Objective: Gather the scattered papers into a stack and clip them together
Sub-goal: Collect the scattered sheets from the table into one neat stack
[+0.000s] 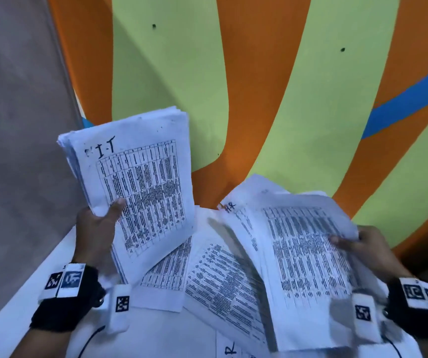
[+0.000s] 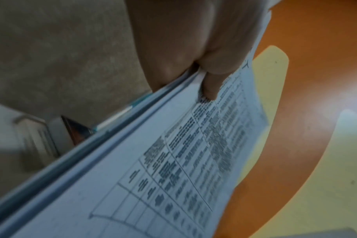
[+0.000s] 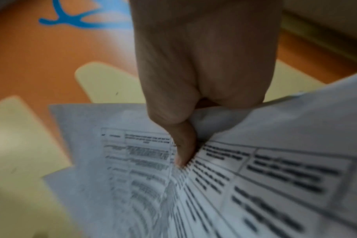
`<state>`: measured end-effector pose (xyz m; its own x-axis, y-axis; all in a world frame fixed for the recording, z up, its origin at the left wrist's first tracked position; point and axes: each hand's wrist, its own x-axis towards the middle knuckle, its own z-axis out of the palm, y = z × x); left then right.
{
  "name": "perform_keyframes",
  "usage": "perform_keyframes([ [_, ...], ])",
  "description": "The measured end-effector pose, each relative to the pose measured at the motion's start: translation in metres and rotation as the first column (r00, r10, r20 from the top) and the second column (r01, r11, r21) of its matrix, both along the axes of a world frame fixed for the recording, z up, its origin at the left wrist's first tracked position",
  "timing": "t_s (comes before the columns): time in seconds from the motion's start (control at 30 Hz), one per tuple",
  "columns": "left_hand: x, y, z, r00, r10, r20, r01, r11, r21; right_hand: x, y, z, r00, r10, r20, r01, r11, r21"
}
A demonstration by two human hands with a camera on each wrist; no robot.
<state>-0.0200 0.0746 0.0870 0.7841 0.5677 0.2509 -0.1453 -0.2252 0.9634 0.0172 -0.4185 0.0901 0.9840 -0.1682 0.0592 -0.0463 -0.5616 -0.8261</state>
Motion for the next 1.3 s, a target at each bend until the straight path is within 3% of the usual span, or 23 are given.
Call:
perform_keyframes([
  [0.1,0.012,-0.004,0.0,0.997,-0.063,-0.038,0.06,0.995,-0.074,-0.006,-0.01,0.006,0.991,-0.127,0.051,0.116,0.976,0.184],
  [0.17,0.018,-0.01,0.002,0.986,-0.162,-0.048,0.149,0.969,-0.198,-0.007,-0.003,0.0,0.983,-0.185,0.02,0.174,0.951,0.254],
  [0.3,0.024,-0.036,-0.001,0.84,-0.543,-0.009,0.462,0.723,-0.513,-0.014,0.026,-0.014,0.988,-0.153,-0.009,0.148,0.936,0.32],
  [0.47,0.029,-0.065,-0.041,0.688,-0.721,-0.08,0.481,0.535,-0.695,-0.018,0.068,-0.027,0.996,-0.013,-0.089,0.047,0.916,0.398],
  [0.63,0.018,-0.084,-0.069,0.627,-0.749,-0.211,0.432,0.561,-0.707,-0.026,0.089,-0.045,0.947,0.201,-0.252,-0.01,0.8,0.6],
  [0.73,0.012,-0.087,-0.08,0.608,-0.747,-0.268,0.459,0.607,-0.649,-0.031,0.097,-0.059,0.928,0.211,-0.307,0.03,0.78,0.625],
  [0.83,0.012,-0.091,-0.09,0.597,-0.673,-0.435,0.488,0.736,-0.469,-0.032,0.105,-0.066,0.922,0.181,-0.342,0.037,0.838,0.544],
  [0.9,0.012,-0.098,-0.088,0.654,-0.532,-0.539,0.51,0.835,-0.205,-0.035,0.111,-0.065,0.921,0.212,-0.328,-0.013,0.856,0.517],
  [0.93,0.012,-0.103,-0.087,0.684,-0.472,-0.557,0.529,0.846,-0.067,-0.037,0.115,-0.064,0.921,0.244,-0.304,-0.076,0.877,0.474],
  [0.97,0.011,-0.106,-0.084,0.716,-0.422,-0.556,0.534,0.844,0.048,-0.038,0.12,-0.063,0.928,0.248,-0.277,-0.12,0.905,0.409],
  [1.03,0.007,-0.113,-0.073,0.784,-0.415,-0.462,0.519,0.846,0.121,-0.039,0.126,-0.062,0.969,0.161,-0.189,-0.095,0.944,0.315],
  [1.13,0.005,-0.117,-0.052,0.852,-0.445,-0.278,0.479,0.875,0.069,-0.044,0.128,-0.046,0.999,-0.009,-0.044,0.025,0.921,0.389],
  [1.2,0.003,-0.117,-0.035,0.882,-0.433,-0.188,0.449,0.892,0.05,-0.05,0.121,-0.031,0.997,-0.028,0.065,-0.006,0.884,0.468],
  [1.3,-0.003,-0.125,-0.018,0.882,-0.442,-0.166,0.45,0.893,0.012,-0.058,0.111,-0.018,0.985,0.014,0.172,-0.099,0.862,0.498],
])
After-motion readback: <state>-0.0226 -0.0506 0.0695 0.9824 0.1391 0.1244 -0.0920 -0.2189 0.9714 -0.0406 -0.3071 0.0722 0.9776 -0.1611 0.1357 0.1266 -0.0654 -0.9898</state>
